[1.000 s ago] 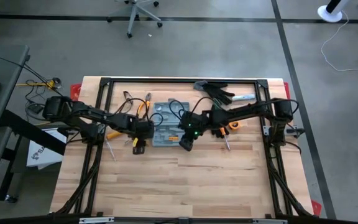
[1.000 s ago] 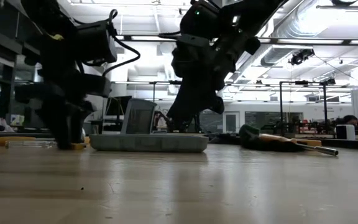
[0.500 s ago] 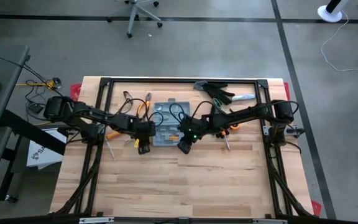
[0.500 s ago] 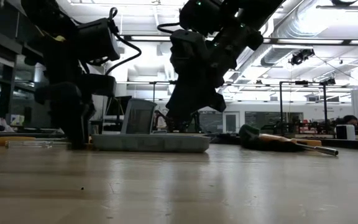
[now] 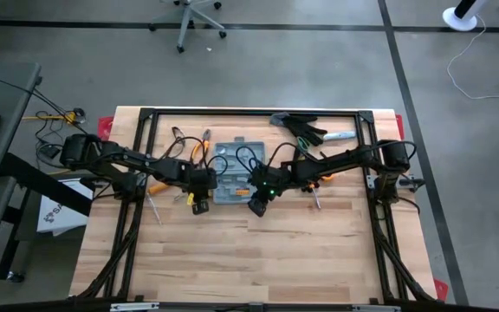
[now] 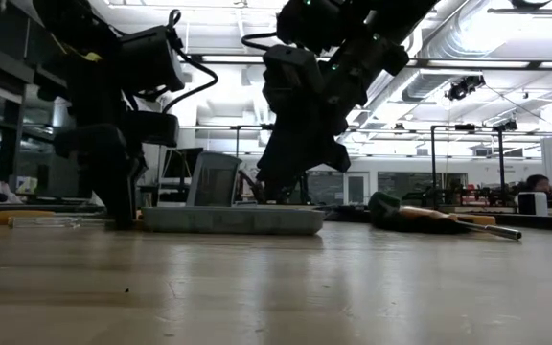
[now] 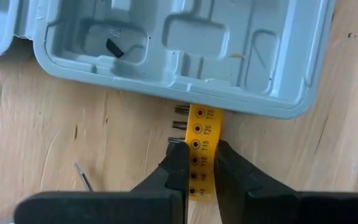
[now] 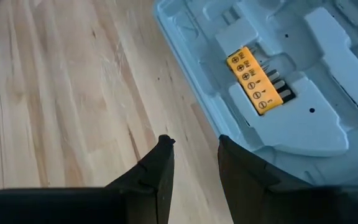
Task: Prefit tool cases
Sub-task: Put the yellow screwdriver bits into the gray toolbox
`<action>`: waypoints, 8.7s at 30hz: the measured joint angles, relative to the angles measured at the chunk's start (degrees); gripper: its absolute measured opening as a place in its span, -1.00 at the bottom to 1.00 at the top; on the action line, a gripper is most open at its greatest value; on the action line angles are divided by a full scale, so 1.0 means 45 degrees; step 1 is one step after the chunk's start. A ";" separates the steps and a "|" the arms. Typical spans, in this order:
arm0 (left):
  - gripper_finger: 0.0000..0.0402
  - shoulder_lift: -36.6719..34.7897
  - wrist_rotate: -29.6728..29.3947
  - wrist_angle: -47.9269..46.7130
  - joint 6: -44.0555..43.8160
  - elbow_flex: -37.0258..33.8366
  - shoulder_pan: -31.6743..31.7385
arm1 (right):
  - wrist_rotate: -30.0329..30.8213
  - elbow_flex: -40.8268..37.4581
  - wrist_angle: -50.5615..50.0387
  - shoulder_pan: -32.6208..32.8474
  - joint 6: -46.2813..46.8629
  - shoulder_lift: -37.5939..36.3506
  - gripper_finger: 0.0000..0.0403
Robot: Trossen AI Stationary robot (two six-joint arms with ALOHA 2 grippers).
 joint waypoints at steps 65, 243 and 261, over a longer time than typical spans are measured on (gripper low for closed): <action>-0.12 0.0588 0.1577 -0.0116 0.5795 0.0015 0.1127 | -0.0054 0.0000 -0.1293 -0.1241 -0.2438 -0.0889 -0.43; -0.23 -0.1596 0.0318 0.2440 0.0727 0.0117 0.0957 | 0.0143 0.2755 0.2256 -0.1375 -0.0748 0.3918 -0.43; -0.37 -0.2995 0.0284 0.0536 -0.2239 -0.1135 0.0754 | 0.0106 0.2735 0.1898 -0.0948 -0.1088 0.2953 -0.43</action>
